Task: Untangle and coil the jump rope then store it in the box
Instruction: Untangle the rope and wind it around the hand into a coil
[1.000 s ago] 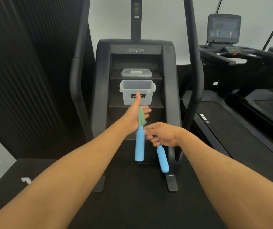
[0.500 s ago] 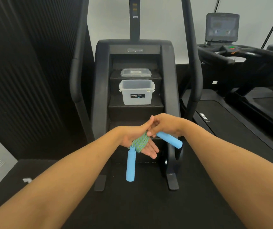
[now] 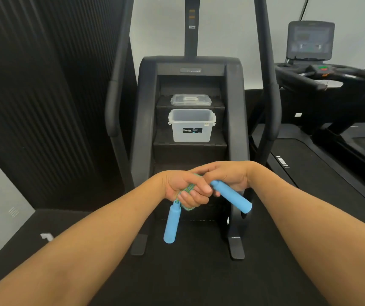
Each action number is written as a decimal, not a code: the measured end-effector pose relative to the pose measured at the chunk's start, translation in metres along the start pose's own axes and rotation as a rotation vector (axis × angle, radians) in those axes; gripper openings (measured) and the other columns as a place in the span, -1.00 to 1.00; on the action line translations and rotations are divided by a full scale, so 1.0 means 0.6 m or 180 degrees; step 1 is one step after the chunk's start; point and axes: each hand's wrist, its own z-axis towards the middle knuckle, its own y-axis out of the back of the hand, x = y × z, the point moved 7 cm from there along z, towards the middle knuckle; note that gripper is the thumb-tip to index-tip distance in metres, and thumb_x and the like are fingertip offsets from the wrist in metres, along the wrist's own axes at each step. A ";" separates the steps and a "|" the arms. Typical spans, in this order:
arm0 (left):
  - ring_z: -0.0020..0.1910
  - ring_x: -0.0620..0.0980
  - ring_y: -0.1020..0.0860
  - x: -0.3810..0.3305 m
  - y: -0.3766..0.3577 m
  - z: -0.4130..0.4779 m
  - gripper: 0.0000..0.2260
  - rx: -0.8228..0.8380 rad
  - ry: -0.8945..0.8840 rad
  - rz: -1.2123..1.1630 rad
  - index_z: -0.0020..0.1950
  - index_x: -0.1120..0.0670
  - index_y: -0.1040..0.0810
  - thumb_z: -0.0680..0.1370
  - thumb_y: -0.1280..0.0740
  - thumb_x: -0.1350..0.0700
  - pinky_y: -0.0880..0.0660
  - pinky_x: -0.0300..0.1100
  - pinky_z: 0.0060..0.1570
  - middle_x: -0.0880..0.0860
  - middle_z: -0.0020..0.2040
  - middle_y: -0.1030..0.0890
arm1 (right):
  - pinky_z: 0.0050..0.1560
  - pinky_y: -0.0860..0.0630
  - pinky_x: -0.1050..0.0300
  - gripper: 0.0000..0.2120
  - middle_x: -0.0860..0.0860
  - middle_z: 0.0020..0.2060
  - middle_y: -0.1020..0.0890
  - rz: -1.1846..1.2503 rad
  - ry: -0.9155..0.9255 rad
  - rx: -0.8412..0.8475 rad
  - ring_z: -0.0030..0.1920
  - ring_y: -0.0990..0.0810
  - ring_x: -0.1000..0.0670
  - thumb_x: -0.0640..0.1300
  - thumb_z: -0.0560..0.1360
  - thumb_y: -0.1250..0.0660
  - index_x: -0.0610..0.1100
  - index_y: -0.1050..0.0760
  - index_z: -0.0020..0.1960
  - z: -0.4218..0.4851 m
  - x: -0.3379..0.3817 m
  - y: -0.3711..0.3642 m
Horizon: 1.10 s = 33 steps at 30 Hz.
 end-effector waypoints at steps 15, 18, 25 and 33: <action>-0.44 -0.15 -0.54 -0.041 0.009 0.019 -0.76 -0.0073 -0.0484 -0.0212 -0.27 0.09 -0.49 0.56 -0.43 0.10 -0.52 -0.35 -0.40 0.01 -0.30 -0.54 | -0.07 -0.66 0.11 -0.63 -0.16 -0.09 -0.67 0.2136 0.0007 -0.0811 -0.15 -0.67 -0.03 0.06 0.50 -0.42 -0.25 -0.63 0.06 0.003 -0.040 0.002; -0.42 -0.15 -0.55 -0.038 0.014 0.021 -0.77 -0.0088 -0.0386 -0.0225 -0.27 0.09 -0.50 0.56 -0.42 0.10 -0.53 -0.34 -0.38 0.02 -0.28 -0.55 | -0.09 -0.68 0.11 -0.62 -0.18 -0.04 -0.67 0.2147 0.0061 -0.0773 -0.12 -0.68 -0.05 0.05 0.49 -0.41 -0.26 -0.63 0.08 -0.002 -0.038 -0.003; -0.41 -0.15 -0.55 -0.045 0.007 0.023 -0.77 -0.0145 -0.0199 -0.0145 -0.26 0.09 -0.52 0.58 -0.39 0.09 -0.54 -0.34 -0.35 0.01 -0.27 -0.56 | -0.32 -0.67 0.12 -0.64 -0.18 -0.13 -0.68 0.2370 0.0030 -0.0862 -0.26 -0.70 -0.04 0.02 0.57 -0.34 -0.29 -0.60 0.11 -0.019 -0.037 -0.006; -0.43 -0.16 -0.52 -0.042 0.008 0.022 -0.66 -0.0420 0.0058 -0.0099 -0.27 0.07 -0.53 0.68 -0.20 0.07 -0.50 -0.38 -0.37 -0.02 -0.30 -0.54 | -0.12 -0.65 0.13 -0.62 -0.16 -0.10 -0.64 0.2349 0.0026 -0.0824 -0.17 -0.64 -0.02 0.02 0.45 -0.44 -0.27 -0.60 0.08 -0.021 -0.045 0.002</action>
